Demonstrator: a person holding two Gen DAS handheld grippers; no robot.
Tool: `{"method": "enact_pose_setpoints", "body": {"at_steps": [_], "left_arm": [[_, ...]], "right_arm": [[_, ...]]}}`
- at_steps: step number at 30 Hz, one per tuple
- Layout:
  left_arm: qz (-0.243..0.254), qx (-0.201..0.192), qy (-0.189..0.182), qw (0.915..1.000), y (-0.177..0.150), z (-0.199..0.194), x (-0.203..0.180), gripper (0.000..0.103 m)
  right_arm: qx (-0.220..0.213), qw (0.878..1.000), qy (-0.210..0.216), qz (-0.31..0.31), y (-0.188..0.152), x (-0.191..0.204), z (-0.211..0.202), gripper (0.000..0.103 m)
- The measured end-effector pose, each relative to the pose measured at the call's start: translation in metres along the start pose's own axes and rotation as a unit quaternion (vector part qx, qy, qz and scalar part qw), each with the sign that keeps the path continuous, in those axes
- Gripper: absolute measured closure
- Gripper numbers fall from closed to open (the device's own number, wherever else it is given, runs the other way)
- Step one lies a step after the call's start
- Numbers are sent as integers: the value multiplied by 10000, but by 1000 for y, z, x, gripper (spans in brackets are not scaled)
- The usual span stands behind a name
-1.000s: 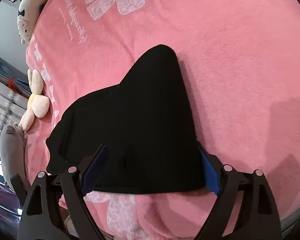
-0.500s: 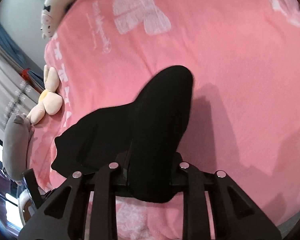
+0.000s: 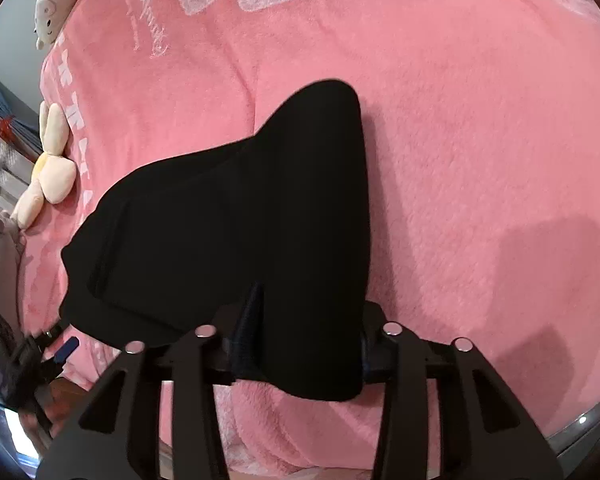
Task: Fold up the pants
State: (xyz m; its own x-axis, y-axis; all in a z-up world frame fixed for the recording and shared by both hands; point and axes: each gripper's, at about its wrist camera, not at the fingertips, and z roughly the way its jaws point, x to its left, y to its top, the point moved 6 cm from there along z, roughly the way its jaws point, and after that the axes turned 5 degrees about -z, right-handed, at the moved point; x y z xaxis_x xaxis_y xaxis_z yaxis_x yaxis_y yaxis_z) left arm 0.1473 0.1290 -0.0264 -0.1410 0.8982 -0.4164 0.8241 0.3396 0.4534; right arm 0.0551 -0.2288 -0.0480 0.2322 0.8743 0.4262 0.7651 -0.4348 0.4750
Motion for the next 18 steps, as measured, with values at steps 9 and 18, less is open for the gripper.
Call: {"method": "enact_pose_setpoints", "body": {"at_steps": [9, 18], "left_arm": [[-2306, -469, -505, 9706, 94, 22, 138, 12], [-1822, -810, -520, 9785, 119, 25, 117, 87]], "right_arm": [[-163, 9977, 516, 416, 3, -2, -1, 47], [-595, 9952, 662, 400, 19, 0, -34, 82]]}}
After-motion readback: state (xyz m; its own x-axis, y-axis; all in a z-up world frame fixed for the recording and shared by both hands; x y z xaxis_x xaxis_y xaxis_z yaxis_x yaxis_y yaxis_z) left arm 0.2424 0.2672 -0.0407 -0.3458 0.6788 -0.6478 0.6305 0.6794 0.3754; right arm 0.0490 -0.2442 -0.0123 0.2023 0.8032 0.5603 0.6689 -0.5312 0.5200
